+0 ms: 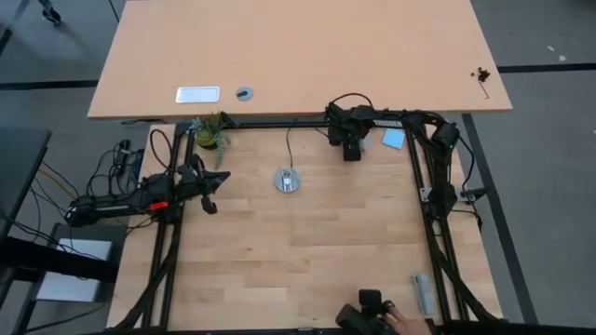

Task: Screw lightbulb
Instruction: Insert the white lightbulb into the desk lamp

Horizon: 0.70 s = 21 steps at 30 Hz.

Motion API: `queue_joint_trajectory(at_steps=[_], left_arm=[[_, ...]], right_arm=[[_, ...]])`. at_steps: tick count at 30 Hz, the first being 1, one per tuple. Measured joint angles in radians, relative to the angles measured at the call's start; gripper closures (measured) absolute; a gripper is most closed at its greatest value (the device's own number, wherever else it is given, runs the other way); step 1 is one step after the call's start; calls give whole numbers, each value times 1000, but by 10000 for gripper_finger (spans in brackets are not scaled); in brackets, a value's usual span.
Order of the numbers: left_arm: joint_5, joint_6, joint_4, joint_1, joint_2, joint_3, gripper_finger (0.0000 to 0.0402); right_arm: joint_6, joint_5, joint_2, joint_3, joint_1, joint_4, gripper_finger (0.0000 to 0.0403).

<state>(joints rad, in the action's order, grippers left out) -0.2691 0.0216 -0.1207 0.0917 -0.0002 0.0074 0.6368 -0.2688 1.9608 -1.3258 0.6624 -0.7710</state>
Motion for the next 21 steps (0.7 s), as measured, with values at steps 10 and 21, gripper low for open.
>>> queue_joint_trajectory(at_steps=[10,21], left_arm=[[0,0,-7,0,0,0,394],[27,-86,-333,0,0,0,394]], right_arm=[[-261,101,-117,0,-209,-99,240],[-470,162,-207,0,-493,-71,240]])
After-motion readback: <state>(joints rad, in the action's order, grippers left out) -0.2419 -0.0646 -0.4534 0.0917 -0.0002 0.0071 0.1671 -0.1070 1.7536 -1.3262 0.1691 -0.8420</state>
